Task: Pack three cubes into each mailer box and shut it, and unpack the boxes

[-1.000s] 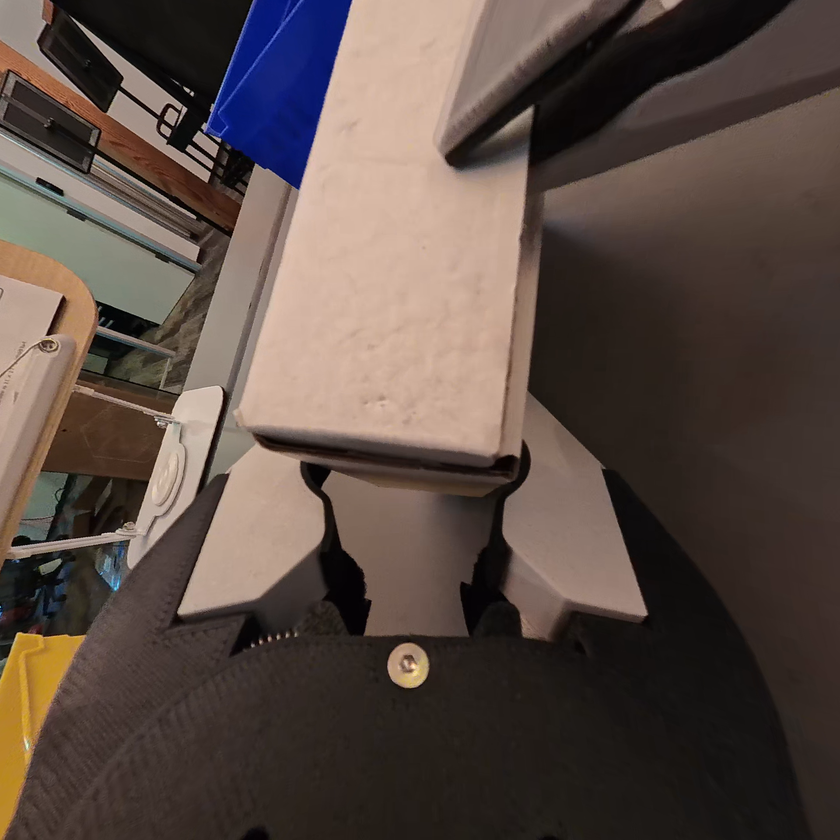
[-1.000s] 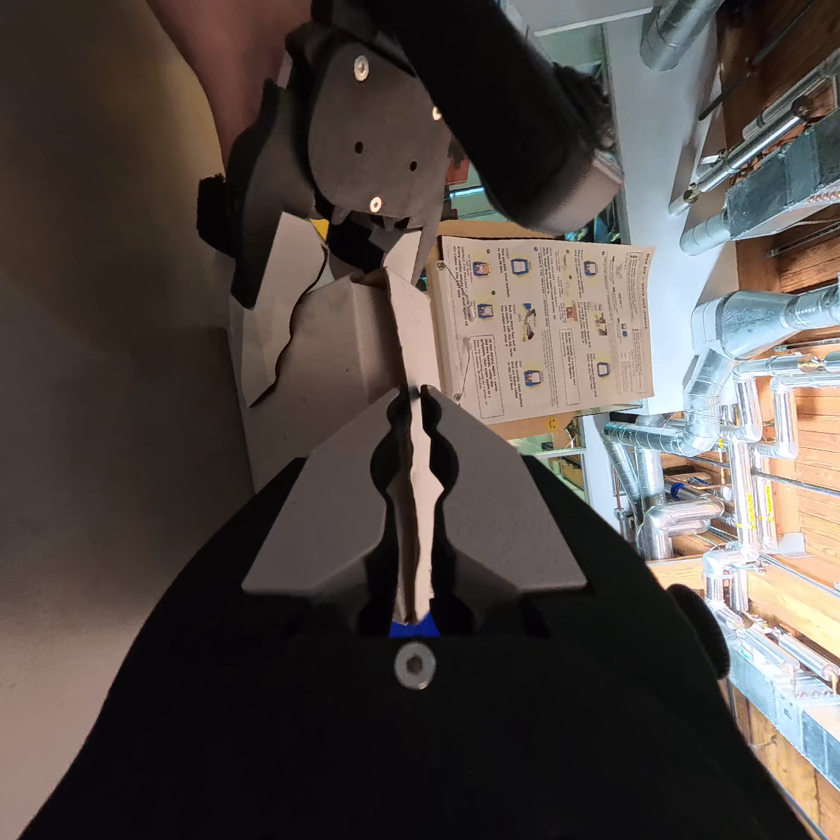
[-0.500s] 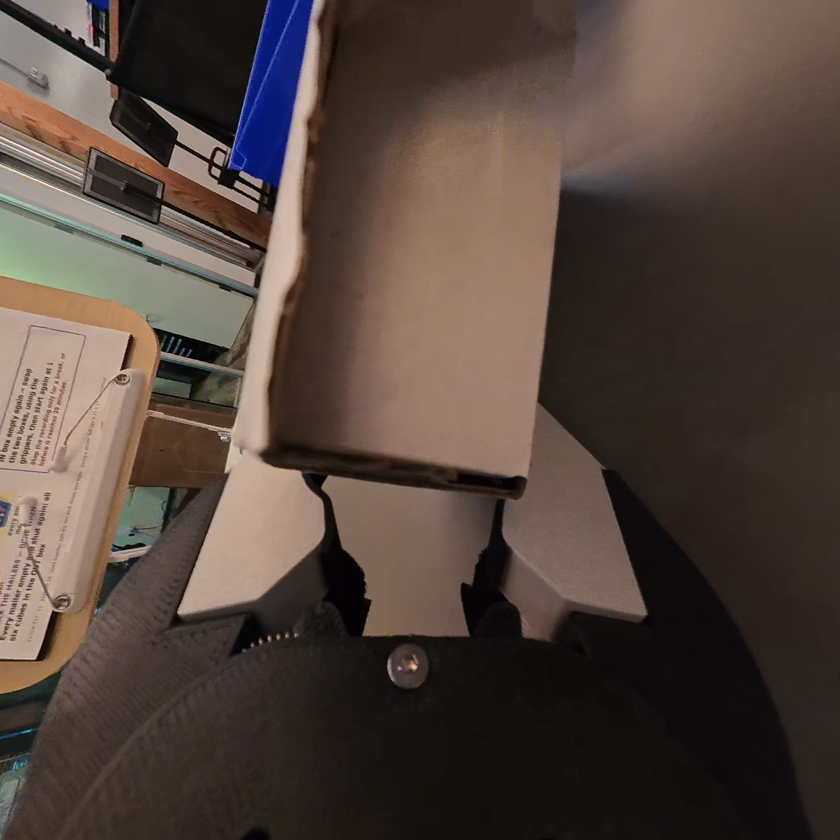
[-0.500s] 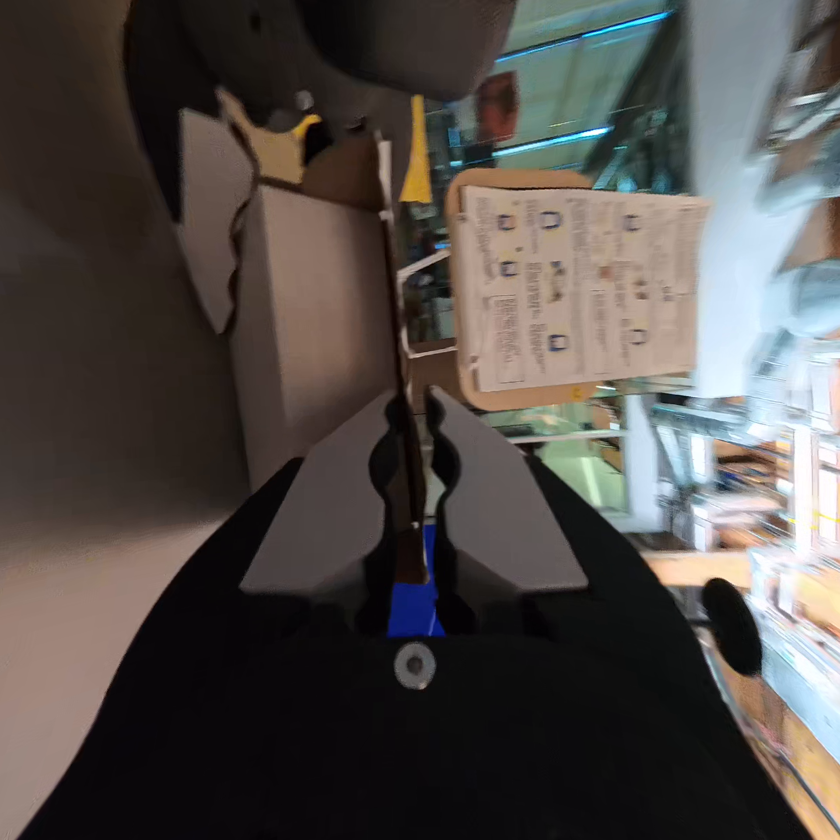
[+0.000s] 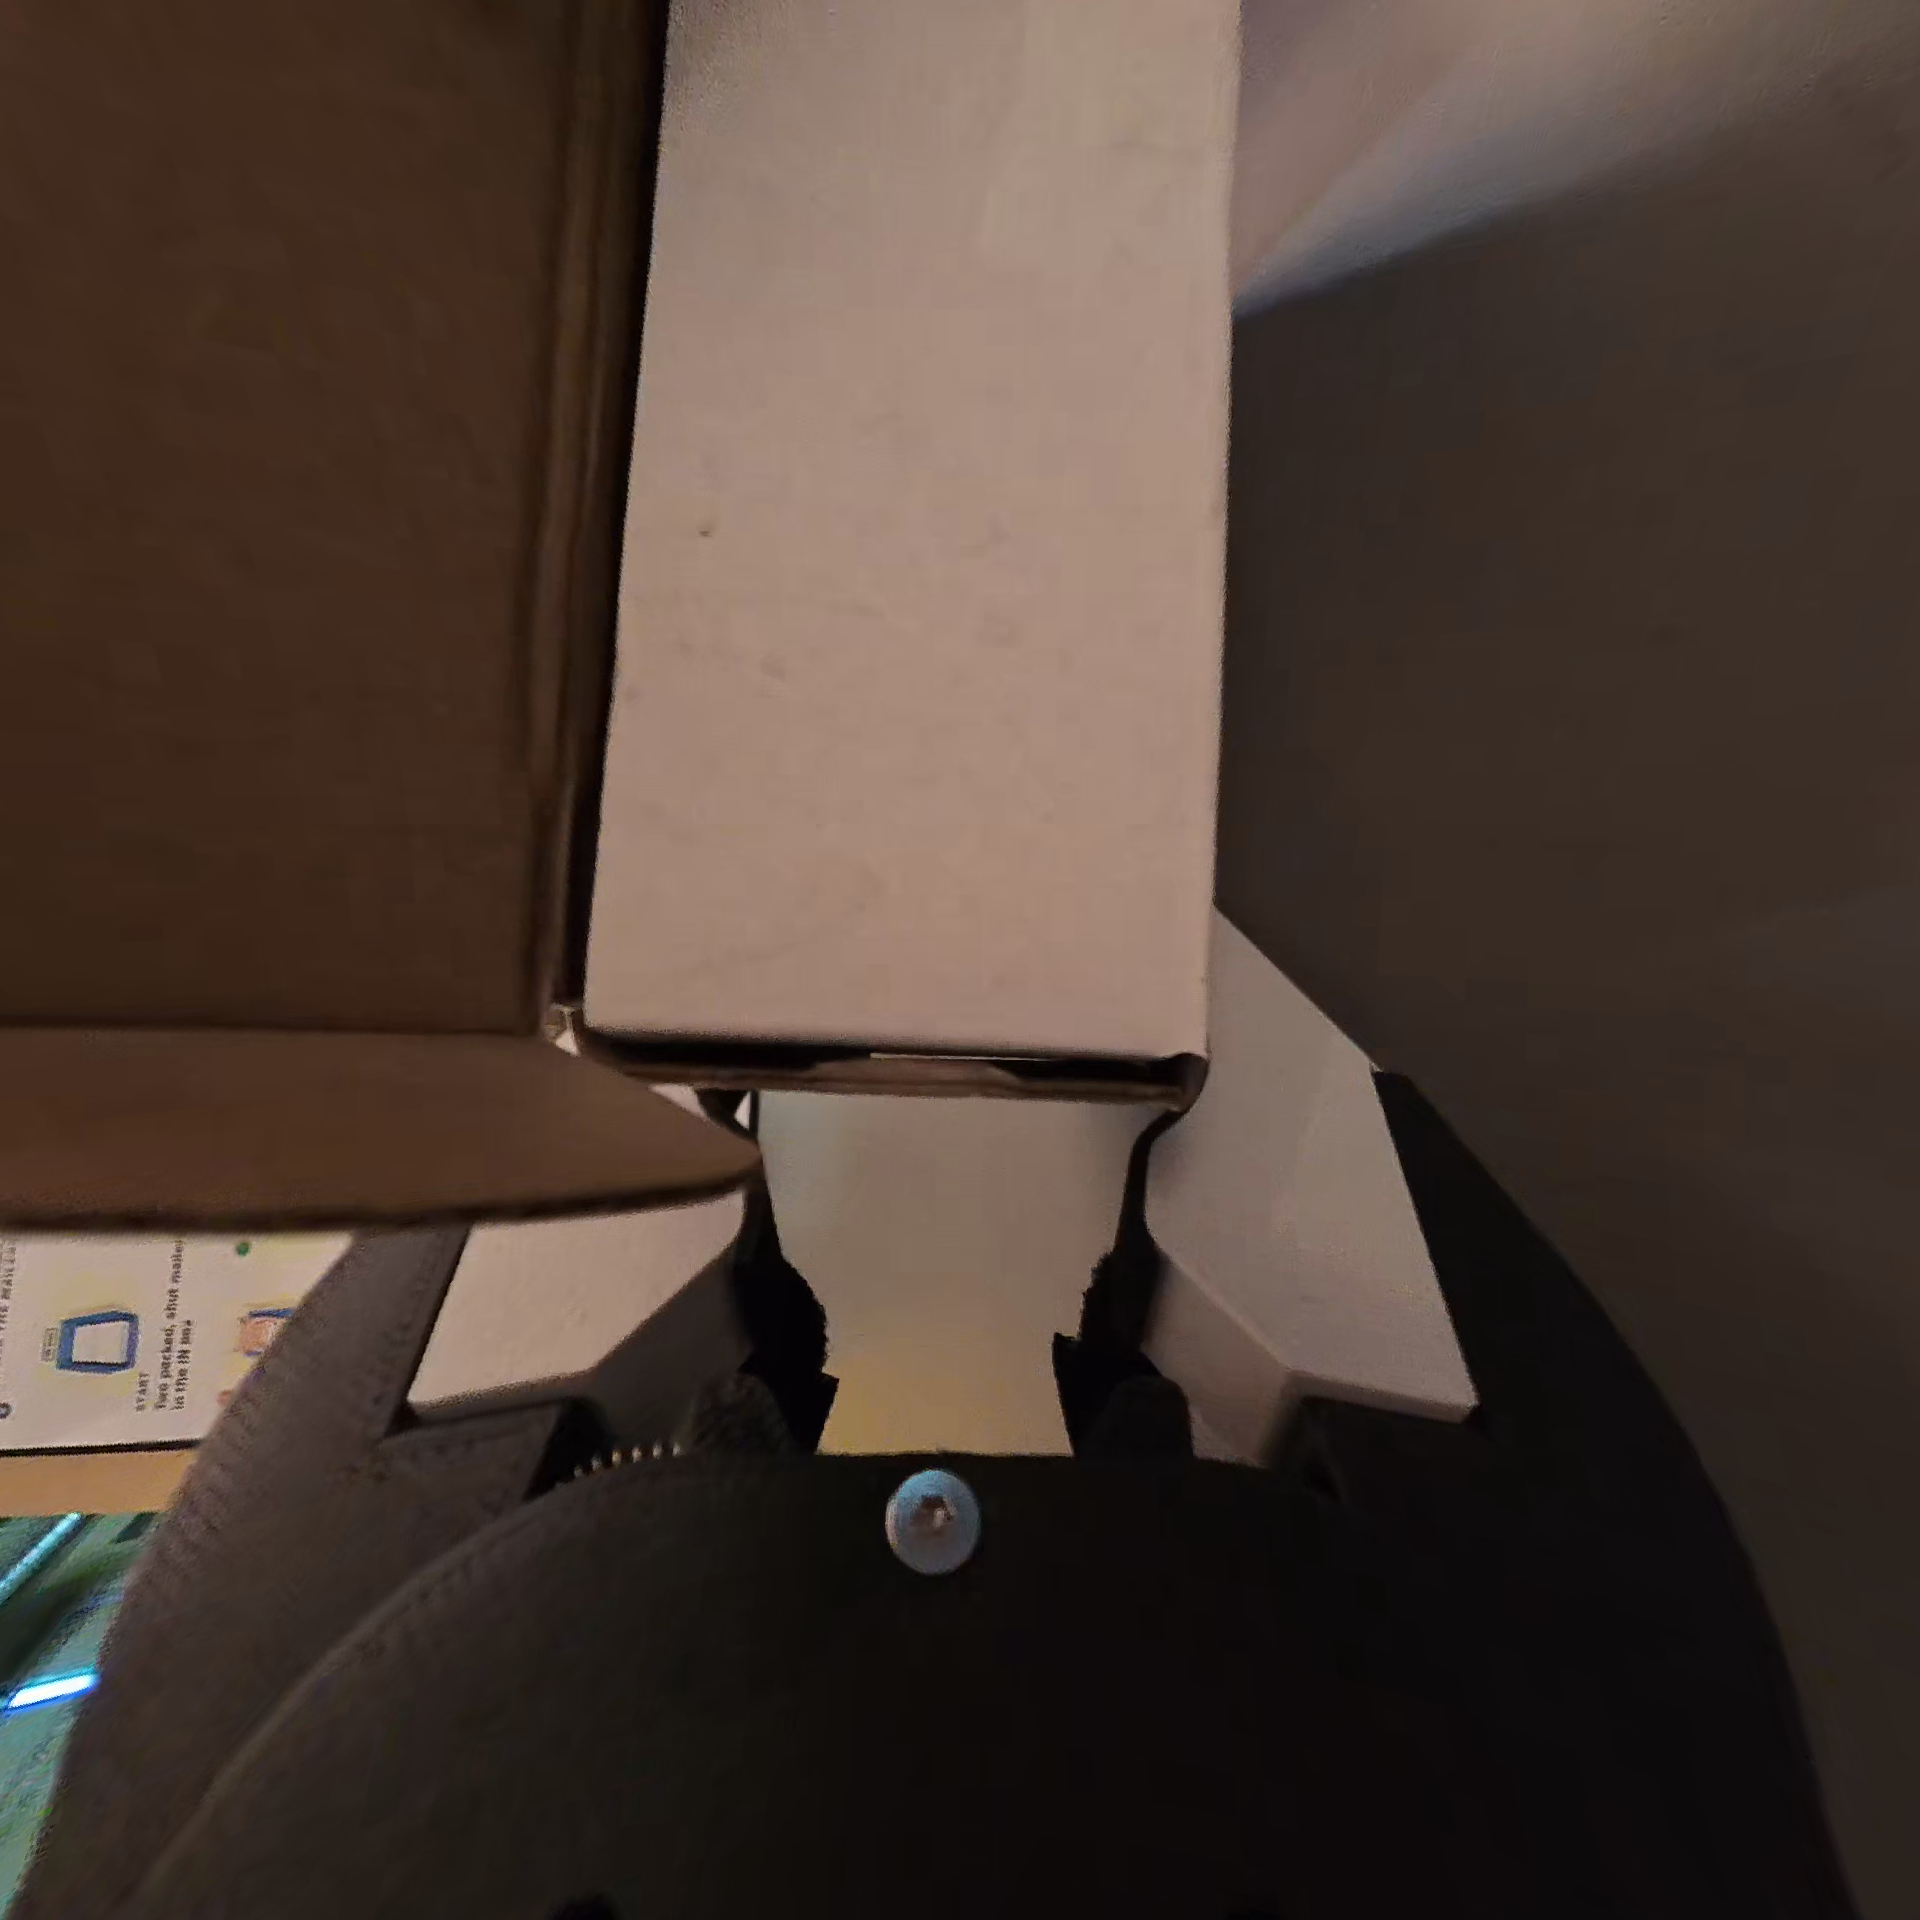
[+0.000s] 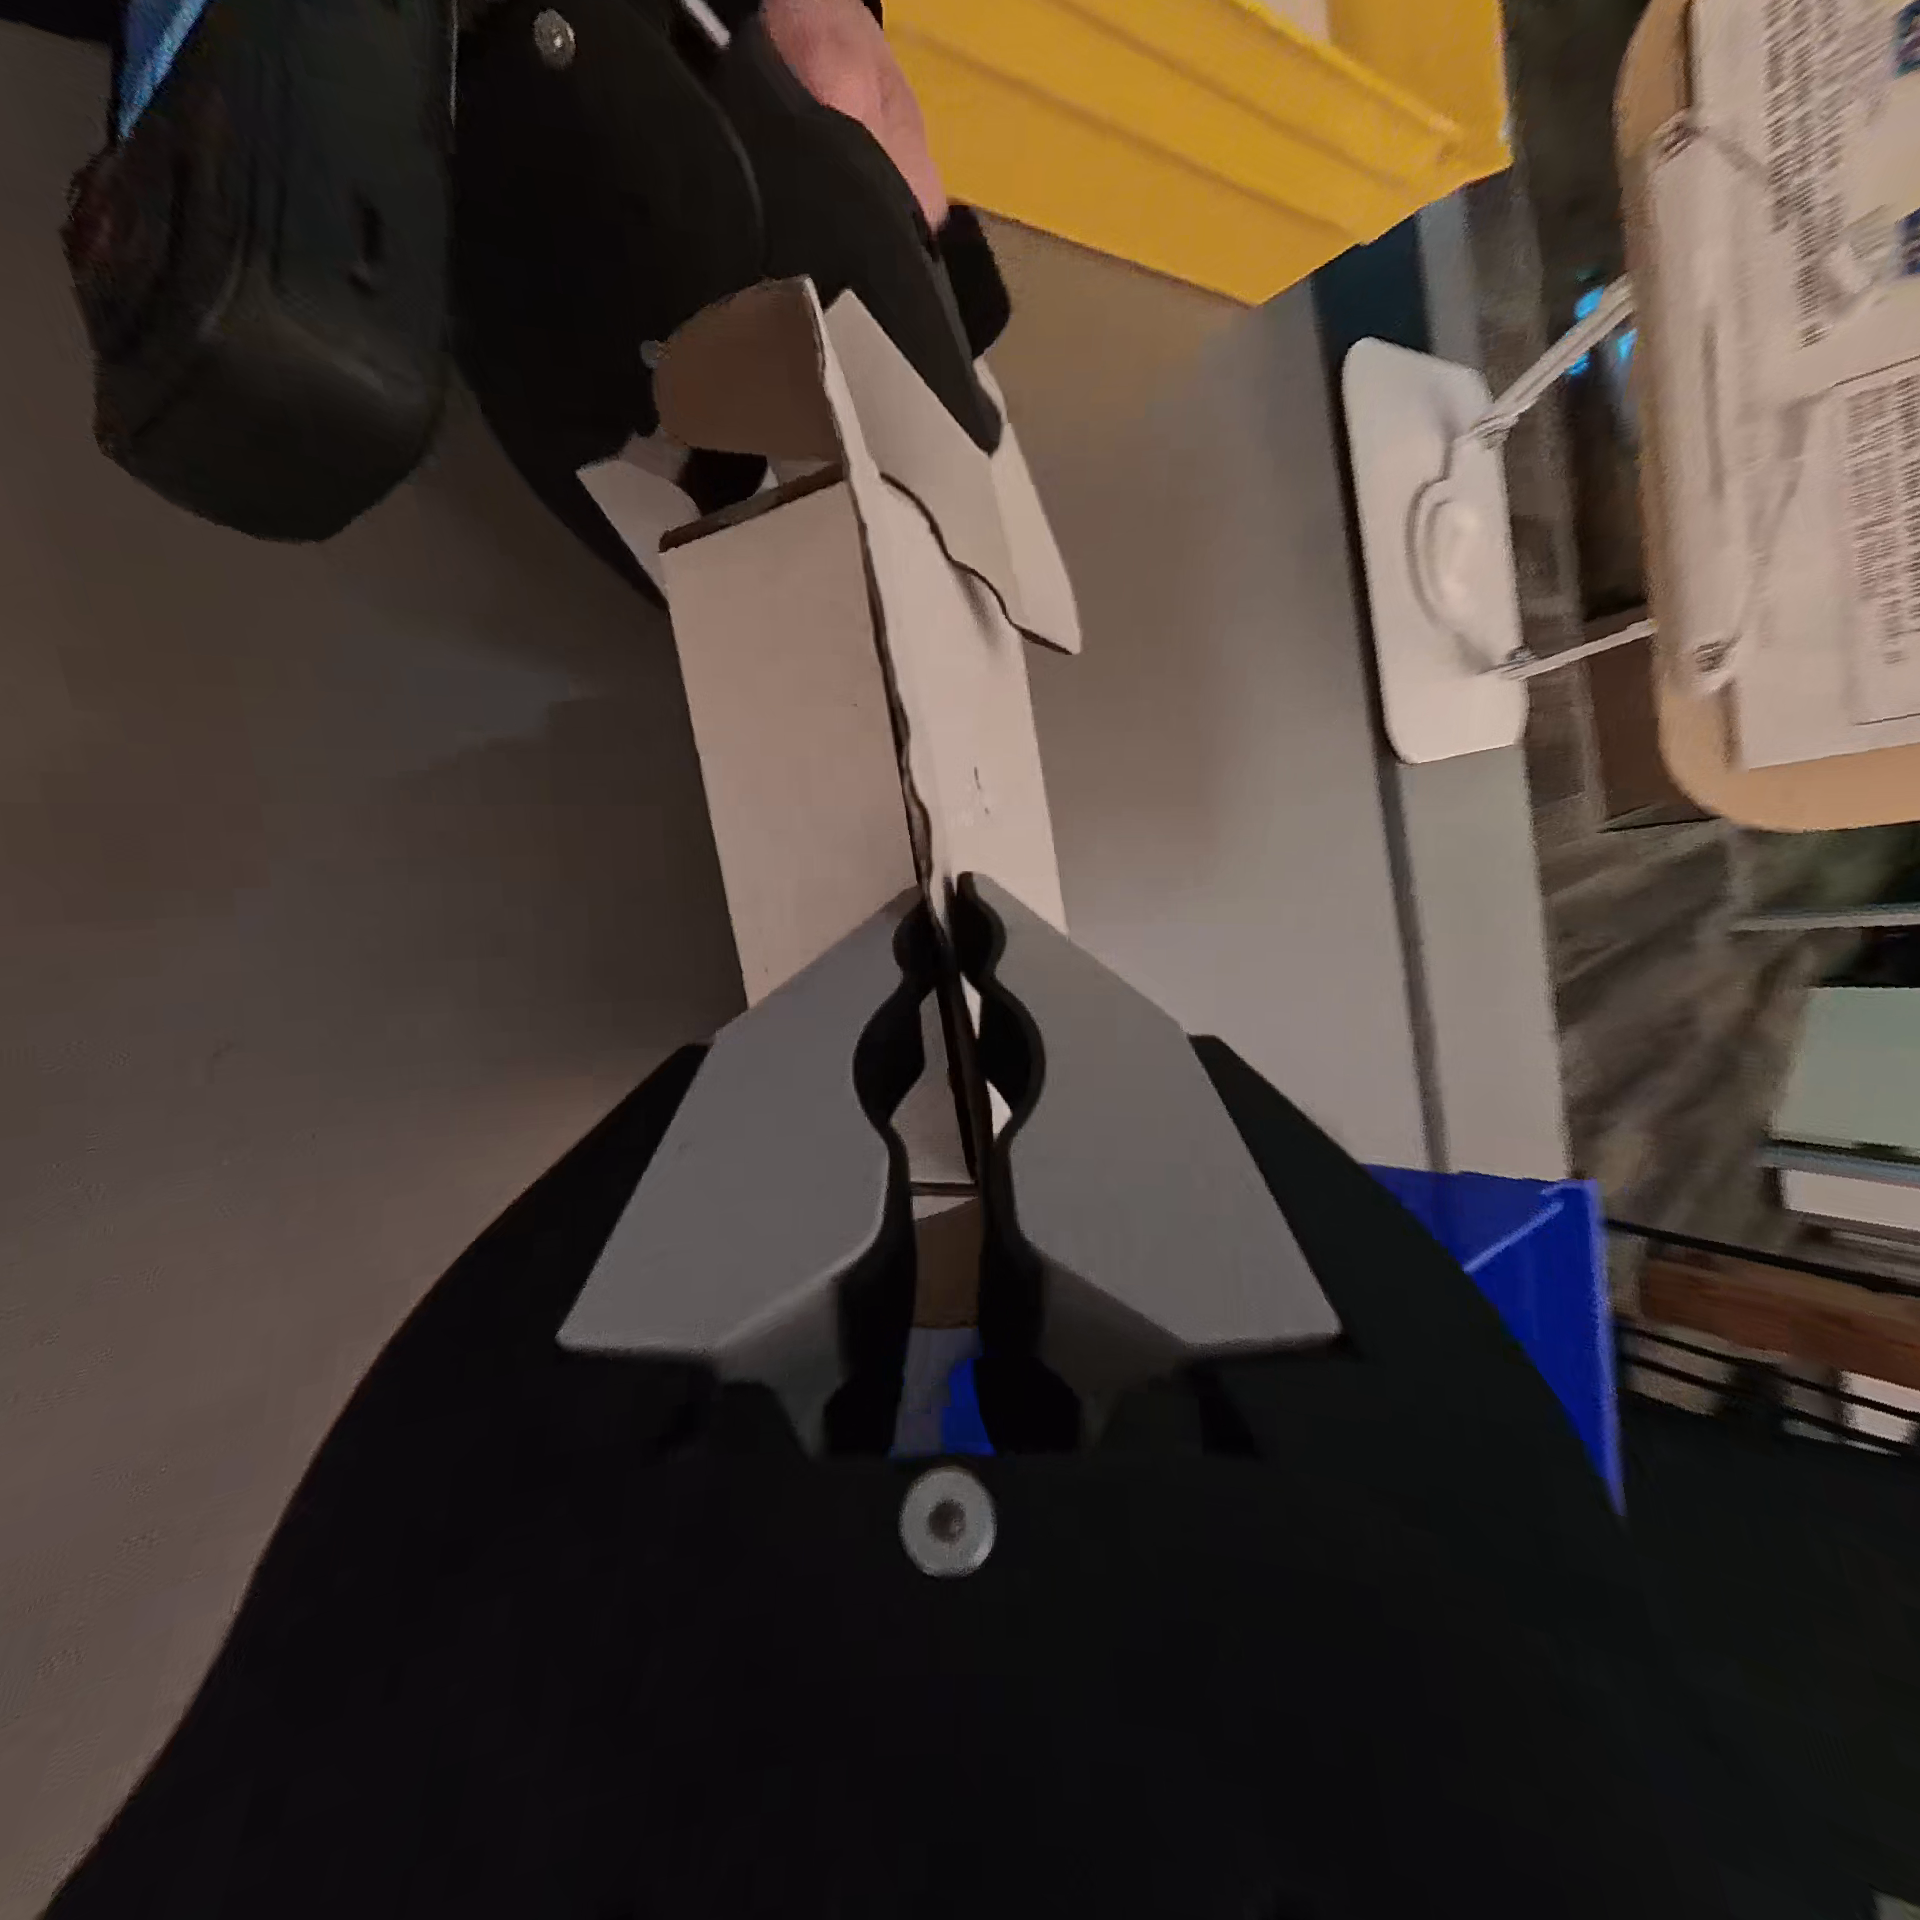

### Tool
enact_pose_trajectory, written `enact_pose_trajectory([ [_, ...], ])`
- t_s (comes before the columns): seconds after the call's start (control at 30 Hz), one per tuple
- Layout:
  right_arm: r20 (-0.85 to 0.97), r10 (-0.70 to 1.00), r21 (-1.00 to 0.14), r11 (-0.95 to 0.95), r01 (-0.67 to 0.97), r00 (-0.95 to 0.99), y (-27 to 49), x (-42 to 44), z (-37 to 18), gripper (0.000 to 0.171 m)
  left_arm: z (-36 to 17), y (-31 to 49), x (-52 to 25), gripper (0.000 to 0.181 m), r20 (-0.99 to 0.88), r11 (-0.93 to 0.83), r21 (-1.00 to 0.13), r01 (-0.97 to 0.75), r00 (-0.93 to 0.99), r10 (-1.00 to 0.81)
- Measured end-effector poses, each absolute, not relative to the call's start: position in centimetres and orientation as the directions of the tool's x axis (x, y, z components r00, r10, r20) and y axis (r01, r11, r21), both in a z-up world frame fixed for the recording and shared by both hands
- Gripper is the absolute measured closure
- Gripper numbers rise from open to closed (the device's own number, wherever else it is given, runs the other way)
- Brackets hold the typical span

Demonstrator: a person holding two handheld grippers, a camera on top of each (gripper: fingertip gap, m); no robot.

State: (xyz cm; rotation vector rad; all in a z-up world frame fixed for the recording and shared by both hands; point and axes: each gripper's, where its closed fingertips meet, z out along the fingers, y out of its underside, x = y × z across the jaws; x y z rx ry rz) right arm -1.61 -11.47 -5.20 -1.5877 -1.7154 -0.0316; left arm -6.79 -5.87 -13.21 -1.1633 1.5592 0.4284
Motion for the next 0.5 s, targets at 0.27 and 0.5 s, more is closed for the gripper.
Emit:
enact_pose_trajectory([
  [0.27, 0.132, 0.982, -0.500, -0.052, 0.864, 0.135, -12.0, -1.7, -5.9, 0.169, -13.0, -5.9, -7.1, 0.107, -0.934, 0.484, -0.199, -0.852, 0.015, -0.358],
  [0.5, 0.095, 0.984, -0.505, -0.084, 0.859, 0.152, -11.3, -2.0, -5.9, 0.169, -12.2, -7.8, -6.7, 0.071, -0.690, 0.339, -0.588, -0.735, 0.237, -0.684],
])
